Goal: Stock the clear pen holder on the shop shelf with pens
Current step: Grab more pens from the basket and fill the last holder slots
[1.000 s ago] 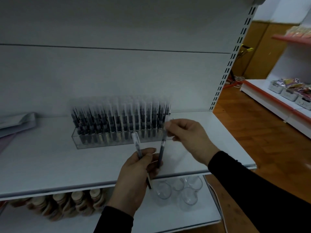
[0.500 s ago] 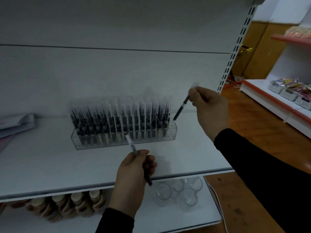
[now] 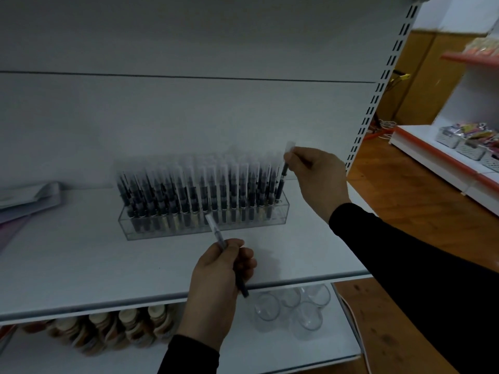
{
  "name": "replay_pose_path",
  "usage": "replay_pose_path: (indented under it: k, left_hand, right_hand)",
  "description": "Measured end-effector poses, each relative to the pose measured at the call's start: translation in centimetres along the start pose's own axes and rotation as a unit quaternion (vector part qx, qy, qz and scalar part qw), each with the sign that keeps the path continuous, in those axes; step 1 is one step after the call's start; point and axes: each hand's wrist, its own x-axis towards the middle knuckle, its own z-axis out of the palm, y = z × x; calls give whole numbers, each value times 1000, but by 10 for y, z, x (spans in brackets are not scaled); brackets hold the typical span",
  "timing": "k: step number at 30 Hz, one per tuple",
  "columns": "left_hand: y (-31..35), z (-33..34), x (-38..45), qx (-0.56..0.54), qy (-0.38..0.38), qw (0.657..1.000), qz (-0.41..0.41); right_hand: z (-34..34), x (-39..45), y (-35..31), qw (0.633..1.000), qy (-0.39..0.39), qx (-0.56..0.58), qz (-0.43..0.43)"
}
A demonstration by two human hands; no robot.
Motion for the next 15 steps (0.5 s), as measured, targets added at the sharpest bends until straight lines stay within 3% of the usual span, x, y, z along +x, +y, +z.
replay_pose_path:
  k: [8, 15]
  left_hand:
    - [1, -1, -1, -1, -4, 1000, -1]
    - [1, 0, 0, 2, -4, 1000, -1]
  right_hand:
    - [12, -4, 9, 996, -33, -67, -58]
    - [14, -11, 14, 996, -62, -60, -25]
